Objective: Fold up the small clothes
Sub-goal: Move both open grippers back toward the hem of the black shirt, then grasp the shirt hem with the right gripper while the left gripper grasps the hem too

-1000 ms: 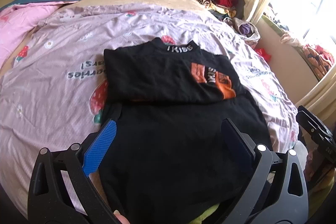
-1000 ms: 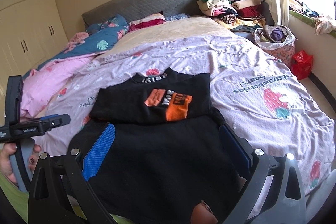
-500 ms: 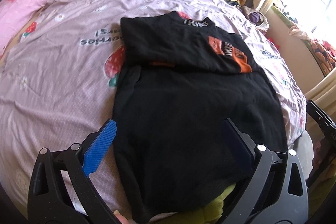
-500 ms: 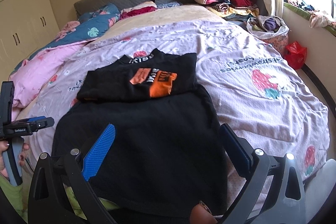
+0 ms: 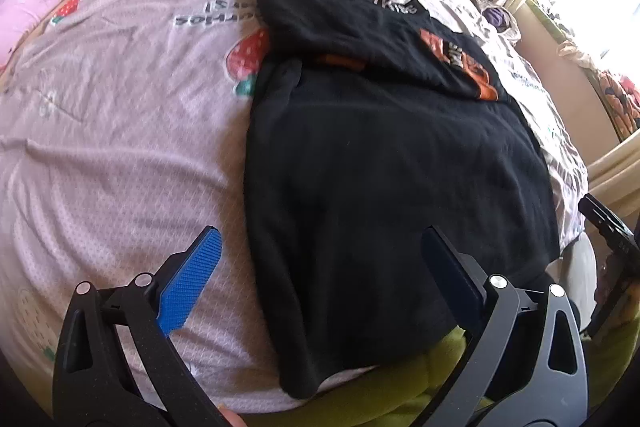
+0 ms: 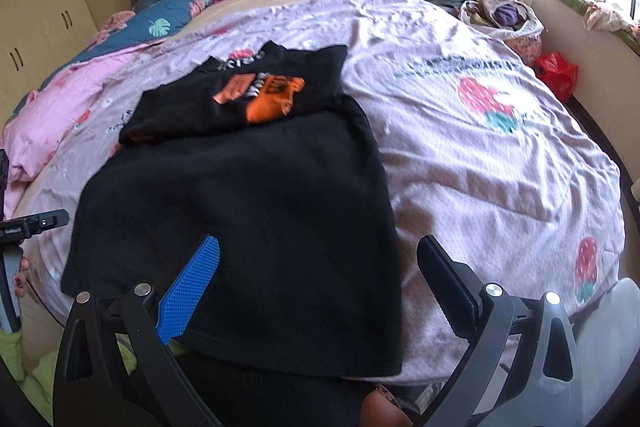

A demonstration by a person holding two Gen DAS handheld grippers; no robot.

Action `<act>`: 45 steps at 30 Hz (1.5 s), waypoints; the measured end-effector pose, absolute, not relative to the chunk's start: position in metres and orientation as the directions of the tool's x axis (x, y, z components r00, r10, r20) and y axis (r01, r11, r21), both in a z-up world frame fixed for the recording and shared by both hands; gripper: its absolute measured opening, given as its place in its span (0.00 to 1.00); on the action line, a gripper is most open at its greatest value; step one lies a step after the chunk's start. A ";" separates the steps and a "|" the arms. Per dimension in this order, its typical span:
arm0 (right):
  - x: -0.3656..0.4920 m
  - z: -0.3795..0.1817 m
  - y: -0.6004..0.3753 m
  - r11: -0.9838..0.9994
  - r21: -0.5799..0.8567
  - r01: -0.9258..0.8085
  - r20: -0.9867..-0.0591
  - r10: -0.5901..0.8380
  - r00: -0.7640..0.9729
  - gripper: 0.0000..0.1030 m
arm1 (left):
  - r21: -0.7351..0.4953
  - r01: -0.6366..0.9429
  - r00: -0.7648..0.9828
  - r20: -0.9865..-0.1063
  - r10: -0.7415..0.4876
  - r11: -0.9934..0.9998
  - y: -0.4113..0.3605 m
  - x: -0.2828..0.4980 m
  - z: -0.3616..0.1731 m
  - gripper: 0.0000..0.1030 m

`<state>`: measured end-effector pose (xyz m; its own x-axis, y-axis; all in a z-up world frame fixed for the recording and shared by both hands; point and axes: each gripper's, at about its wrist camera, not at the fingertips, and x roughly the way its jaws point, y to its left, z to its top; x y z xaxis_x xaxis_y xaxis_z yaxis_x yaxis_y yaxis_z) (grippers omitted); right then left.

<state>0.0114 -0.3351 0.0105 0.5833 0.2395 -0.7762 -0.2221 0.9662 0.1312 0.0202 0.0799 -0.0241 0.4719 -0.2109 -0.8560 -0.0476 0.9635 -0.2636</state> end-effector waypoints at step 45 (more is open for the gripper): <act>-0.011 -0.035 -0.370 0.948 0.178 -0.264 -0.868 0.278 0.412 0.09 | -0.411 -0.059 0.376 -0.853 -0.361 0.910 0.112 -0.027 -0.064 0.03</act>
